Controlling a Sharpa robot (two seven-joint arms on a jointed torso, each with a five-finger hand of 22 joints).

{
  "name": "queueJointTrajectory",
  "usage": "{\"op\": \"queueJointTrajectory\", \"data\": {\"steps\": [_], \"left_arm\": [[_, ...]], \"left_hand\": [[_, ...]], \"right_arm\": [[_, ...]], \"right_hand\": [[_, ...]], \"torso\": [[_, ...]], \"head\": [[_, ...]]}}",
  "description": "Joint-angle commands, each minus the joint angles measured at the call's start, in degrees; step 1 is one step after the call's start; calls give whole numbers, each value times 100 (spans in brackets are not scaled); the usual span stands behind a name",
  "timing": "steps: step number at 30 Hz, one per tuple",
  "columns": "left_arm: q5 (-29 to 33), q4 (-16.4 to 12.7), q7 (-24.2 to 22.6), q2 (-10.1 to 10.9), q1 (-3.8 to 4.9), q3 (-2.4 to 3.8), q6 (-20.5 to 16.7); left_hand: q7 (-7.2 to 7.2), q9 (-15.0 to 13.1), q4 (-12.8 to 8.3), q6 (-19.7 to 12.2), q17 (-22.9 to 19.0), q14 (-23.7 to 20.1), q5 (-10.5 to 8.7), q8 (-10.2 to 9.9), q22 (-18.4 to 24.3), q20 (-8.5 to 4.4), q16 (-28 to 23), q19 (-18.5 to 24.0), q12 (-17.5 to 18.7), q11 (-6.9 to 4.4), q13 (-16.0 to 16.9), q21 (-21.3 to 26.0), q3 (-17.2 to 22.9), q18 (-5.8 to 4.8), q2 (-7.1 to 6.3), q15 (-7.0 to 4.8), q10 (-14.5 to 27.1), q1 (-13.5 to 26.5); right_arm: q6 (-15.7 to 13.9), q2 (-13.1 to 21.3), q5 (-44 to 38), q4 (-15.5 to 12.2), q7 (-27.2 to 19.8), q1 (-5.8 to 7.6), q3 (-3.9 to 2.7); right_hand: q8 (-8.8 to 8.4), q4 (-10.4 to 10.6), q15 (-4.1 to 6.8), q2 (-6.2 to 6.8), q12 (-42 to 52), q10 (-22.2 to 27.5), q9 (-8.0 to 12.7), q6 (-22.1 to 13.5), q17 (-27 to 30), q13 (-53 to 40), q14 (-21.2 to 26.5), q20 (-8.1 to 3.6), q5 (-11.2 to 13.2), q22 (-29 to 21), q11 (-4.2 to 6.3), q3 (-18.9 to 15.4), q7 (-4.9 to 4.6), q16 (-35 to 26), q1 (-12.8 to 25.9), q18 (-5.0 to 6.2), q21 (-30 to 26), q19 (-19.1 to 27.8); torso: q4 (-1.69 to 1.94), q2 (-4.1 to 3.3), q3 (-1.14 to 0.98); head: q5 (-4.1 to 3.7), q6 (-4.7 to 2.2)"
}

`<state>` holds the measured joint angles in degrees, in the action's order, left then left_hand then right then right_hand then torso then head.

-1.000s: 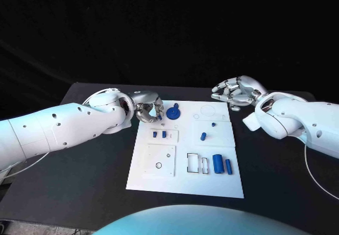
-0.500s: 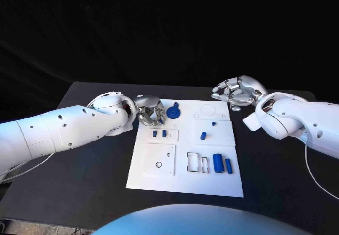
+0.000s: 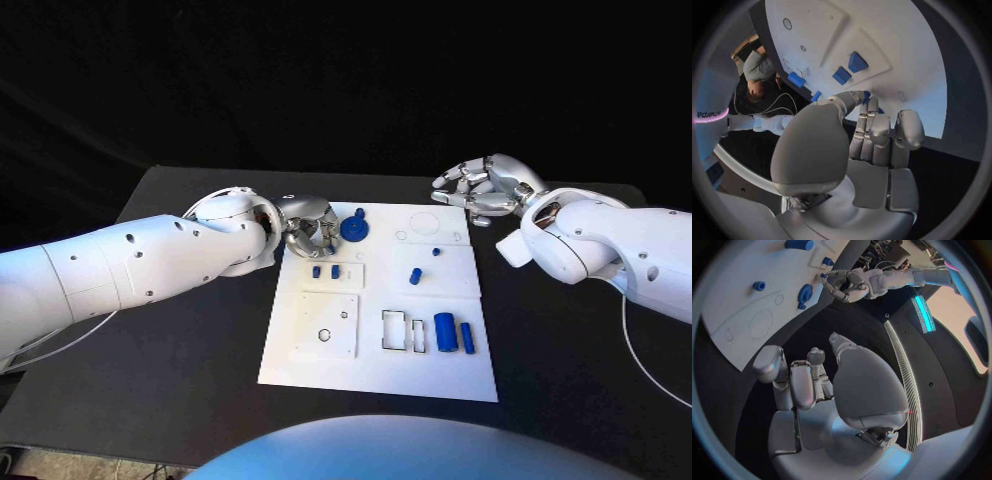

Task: Assemble the parts on the task board

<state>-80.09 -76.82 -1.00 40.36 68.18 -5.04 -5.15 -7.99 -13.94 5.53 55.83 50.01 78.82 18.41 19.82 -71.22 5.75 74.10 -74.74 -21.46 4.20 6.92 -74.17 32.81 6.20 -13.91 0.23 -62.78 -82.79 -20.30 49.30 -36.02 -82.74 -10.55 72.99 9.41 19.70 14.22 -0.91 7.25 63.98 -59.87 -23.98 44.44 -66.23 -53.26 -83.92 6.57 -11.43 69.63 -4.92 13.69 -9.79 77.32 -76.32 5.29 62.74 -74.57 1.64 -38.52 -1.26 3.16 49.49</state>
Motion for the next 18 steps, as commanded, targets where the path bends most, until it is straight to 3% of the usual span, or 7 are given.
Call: {"op": "queueJointTrajectory", "data": {"steps": [1, 18], "left_arm": [[33, 22, 10, -25, -5, -1, 81], [-136, 71, 136, -119, -6, -4, 328]], "left_hand": [[0, -4, -24, 46, -5, 27, -23, -16, 3, -5, -8, -36, 37, 7, -1, -17, 2, -94, 5, -17, -34, 56], [1, 4, -28, -19, -80, -13, -25, -92, 61, 0, -49, 28, 154, 22, -10, 39, -9, -79, -38, -9, 47, 153]], "right_arm": [[96, -8, -43, -8, -34, -8, -1], [96, -6, -43, -12, -30, -12, -1]], "right_hand": [[37, 28, 49, -10, -11, 30, 8, -45, 6, 6, -10, -7, -31, -6, 3, -10, 2, -25, -58, 105, -22, 49], [40, 37, 51, -12, -18, 10, 10, -46, 15, 9, -9, -10, -29, -13, 5, -7, 4, -43, -64, 105, -37, 44]], "torso": [[6, 2, 3], [5, 3, 8]], "head": [[-11, -6], [-17, 4]]}}
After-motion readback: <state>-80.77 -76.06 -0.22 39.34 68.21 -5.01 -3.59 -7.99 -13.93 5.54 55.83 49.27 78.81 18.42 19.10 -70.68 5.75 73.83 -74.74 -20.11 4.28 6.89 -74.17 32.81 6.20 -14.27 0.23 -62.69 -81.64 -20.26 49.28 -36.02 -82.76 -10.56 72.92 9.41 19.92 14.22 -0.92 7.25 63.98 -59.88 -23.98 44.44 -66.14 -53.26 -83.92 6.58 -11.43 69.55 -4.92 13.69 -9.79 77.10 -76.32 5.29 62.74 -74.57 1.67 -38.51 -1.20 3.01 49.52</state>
